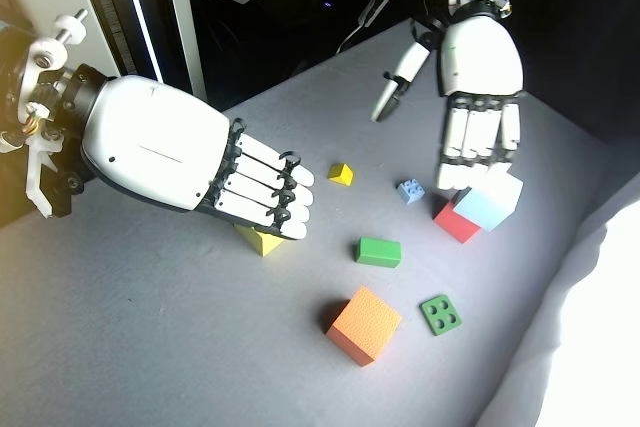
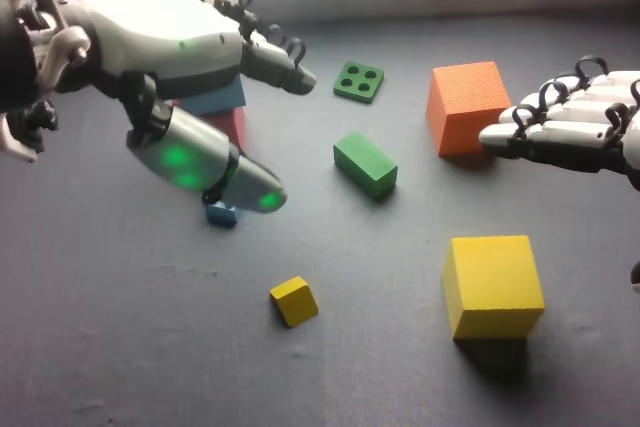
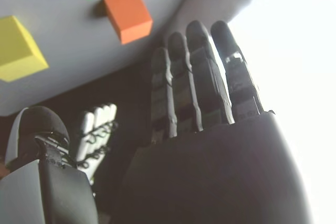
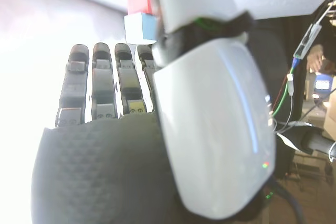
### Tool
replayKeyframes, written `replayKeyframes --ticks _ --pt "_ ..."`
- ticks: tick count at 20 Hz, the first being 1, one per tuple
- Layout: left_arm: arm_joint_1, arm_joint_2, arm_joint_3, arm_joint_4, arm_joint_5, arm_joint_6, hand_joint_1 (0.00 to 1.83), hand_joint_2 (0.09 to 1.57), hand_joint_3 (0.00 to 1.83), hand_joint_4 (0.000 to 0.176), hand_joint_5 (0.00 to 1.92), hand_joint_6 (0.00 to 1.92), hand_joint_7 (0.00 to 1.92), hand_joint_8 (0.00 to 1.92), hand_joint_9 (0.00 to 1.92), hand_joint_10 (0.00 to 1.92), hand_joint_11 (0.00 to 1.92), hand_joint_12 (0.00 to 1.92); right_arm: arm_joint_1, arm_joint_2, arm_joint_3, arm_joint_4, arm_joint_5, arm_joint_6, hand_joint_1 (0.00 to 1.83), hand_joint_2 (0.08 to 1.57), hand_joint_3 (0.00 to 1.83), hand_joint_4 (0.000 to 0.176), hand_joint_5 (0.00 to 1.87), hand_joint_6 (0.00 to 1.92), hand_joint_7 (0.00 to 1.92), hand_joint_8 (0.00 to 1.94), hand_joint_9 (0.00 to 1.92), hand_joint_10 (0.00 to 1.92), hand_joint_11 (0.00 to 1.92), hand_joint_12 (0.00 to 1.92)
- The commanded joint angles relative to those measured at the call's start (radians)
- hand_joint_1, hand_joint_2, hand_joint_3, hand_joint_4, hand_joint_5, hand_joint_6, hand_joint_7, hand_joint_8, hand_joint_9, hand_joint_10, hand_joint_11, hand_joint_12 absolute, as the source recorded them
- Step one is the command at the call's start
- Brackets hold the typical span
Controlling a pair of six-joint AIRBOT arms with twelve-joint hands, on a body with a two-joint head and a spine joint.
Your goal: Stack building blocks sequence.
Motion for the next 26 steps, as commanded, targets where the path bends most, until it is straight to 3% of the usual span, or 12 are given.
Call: replayKeyframes --ticks 1,2,3,8,12,14,17,26 --pt "0.003 0.027 -0.003 -0.113 0.071 0.093 0.34 0.98 0.00 0.000 0.36 0.00 0.39 0.00 0.39 0.00 0.00 0.81 0.009 0.008 0.009 0.009 0.099 0.026 1.28 0.97 0.00 0.000 0.11 0.02 0.08 0.01 0.02 0.01 0.00 0.00" --pt "0.021 0.038 -0.009 -0.220 0.110 0.212 0.32 0.99 0.00 0.000 0.35 0.00 0.39 0.00 0.39 0.00 0.00 0.80 0.007 0.006 0.016 0.010 0.103 0.061 1.26 0.98 0.01 0.000 0.12 0.02 0.10 0.01 0.04 0.01 0.00 0.00" --pt "0.041 0.050 -0.017 -0.282 0.141 0.267 0.33 0.99 0.00 0.000 0.35 0.00 0.40 0.00 0.39 0.00 0.00 0.81 0.000 0.000 0.027 0.019 0.106 0.129 1.26 0.98 0.00 0.000 0.14 0.02 0.12 0.02 0.05 0.01 0.00 0.00" --pt "0.141 0.114 -0.085 -0.279 0.169 0.268 0.32 1.00 0.00 0.000 0.35 0.00 0.41 0.00 0.41 0.00 0.00 0.83 -0.057 -0.039 0.040 0.285 0.123 0.131 1.33 0.99 0.01 0.000 0.10 0.00 0.09 0.00 0.01 0.00 0.00 0.00" --pt "0.175 0.172 -0.154 -0.286 0.115 0.268 0.36 0.99 0.00 0.000 0.39 0.01 0.44 0.01 0.43 0.01 0.02 0.85 -0.083 -0.081 0.054 0.593 0.130 -0.052 1.30 0.99 0.01 0.000 0.09 0.01 0.07 0.01 0.00 0.00 0.00 0.00" --pt "0.157 0.186 -0.174 -0.265 0.108 0.268 0.34 1.01 0.00 0.000 0.39 0.01 0.44 0.01 0.43 0.01 0.02 0.83 -0.098 -0.106 0.072 0.679 0.133 -0.065 1.28 0.98 0.00 0.000 0.09 0.00 0.06 0.00 0.00 0.00 0.00 0.00" --pt "0.143 0.211 -0.193 -0.247 0.110 0.268 0.34 1.00 0.00 0.000 0.41 0.01 0.46 0.01 0.44 0.01 0.03 0.84 -0.089 -0.136 0.076 0.738 0.109 -0.066 1.30 0.98 0.00 0.000 0.12 0.01 0.09 0.01 0.01 0.00 0.00 0.00" --pt "0.121 0.194 -0.215 -0.277 0.060 0.268 0.28 1.03 0.01 0.000 0.42 0.00 0.47 0.01 0.45 0.01 0.02 0.86 -0.140 -0.208 0.101 0.743 0.127 -0.077 1.43 1.01 0.01 0.000 0.17 0.02 0.16 0.02 0.06 0.02 0.00 0.00"
